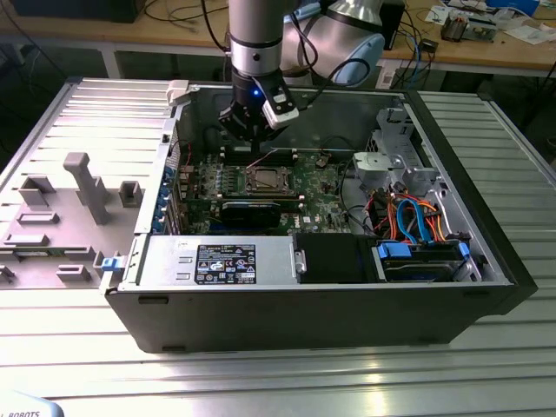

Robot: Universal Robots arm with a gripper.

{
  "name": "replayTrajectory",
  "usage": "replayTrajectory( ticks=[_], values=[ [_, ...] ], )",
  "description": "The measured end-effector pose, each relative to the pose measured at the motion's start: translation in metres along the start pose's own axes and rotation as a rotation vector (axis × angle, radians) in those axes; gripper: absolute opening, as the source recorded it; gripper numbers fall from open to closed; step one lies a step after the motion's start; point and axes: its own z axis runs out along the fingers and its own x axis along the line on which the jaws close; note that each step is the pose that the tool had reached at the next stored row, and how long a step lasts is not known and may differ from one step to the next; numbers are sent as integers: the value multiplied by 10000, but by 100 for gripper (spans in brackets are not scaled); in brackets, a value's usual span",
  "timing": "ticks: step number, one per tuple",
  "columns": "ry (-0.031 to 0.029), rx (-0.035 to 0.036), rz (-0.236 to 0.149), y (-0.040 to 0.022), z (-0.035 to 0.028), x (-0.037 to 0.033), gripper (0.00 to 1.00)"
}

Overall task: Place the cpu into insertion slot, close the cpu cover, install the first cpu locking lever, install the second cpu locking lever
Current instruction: 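Install the first cpu locking lever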

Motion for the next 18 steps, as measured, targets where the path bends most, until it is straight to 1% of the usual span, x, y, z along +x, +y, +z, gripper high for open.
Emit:
replayTrajectory(
  ticks=[6, 11, 18],
  values=[
    [-1, 2, 12, 13, 14, -29, 11],
    [-1, 44, 14, 18, 28, -64, 11],
    [-2, 61, 12, 19, 49, -110, 11]
  ],
)
